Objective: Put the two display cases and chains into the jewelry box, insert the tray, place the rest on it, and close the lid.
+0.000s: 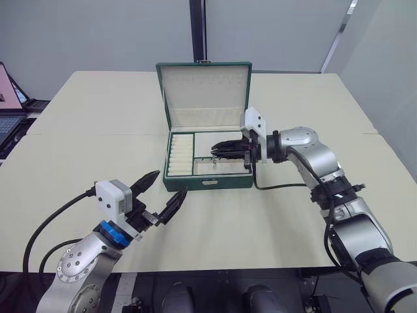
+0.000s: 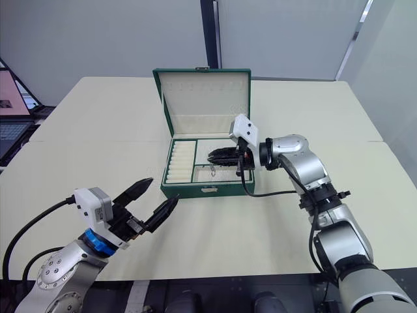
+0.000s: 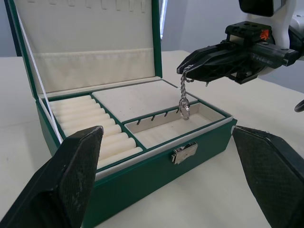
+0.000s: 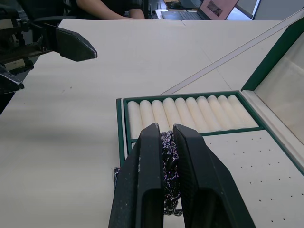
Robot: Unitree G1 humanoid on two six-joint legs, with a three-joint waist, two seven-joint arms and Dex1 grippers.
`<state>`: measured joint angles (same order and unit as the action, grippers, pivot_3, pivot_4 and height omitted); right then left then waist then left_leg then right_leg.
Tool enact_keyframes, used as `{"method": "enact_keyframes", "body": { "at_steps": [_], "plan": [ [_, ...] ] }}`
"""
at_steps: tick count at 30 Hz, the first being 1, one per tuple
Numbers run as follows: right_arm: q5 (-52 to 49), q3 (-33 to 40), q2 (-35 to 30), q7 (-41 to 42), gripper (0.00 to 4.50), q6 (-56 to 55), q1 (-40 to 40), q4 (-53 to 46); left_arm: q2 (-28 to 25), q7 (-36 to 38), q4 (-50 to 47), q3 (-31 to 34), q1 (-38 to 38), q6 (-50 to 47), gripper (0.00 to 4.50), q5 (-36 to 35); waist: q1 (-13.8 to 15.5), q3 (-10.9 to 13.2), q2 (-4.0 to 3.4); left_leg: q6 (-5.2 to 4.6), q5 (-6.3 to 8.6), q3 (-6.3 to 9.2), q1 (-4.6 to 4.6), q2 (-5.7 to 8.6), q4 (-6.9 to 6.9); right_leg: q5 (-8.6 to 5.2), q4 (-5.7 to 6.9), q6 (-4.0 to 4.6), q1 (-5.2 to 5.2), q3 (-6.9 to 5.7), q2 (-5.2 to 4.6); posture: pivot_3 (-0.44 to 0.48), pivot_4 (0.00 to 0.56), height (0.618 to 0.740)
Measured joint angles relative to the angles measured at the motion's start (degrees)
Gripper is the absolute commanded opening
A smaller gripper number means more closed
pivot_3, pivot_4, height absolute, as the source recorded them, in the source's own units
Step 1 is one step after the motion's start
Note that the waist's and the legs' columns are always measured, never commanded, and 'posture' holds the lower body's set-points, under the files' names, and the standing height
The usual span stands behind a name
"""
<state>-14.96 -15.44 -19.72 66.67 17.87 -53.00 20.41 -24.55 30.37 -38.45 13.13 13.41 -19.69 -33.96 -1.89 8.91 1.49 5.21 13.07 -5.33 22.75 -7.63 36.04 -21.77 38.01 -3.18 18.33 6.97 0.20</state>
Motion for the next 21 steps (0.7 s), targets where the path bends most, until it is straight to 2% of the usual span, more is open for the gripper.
{"method": "enact_keyframes", "body": {
  "at_steps": [21],
  "plan": [
    [4.8,-0.2,1.8,0.7,0.13,-4.1,1.8,4.9,-0.3,-1.0,-0.6,-0.5,-0.3,-0.2,4.50,0.0,0.0,0.0,-0.02,0.00,0.00,-0.02,0.00,0.00,0.00,0.00,-0.01,0.00,0.00,0.01,0.00,0.000,0.150,0.740]
  ]
}}
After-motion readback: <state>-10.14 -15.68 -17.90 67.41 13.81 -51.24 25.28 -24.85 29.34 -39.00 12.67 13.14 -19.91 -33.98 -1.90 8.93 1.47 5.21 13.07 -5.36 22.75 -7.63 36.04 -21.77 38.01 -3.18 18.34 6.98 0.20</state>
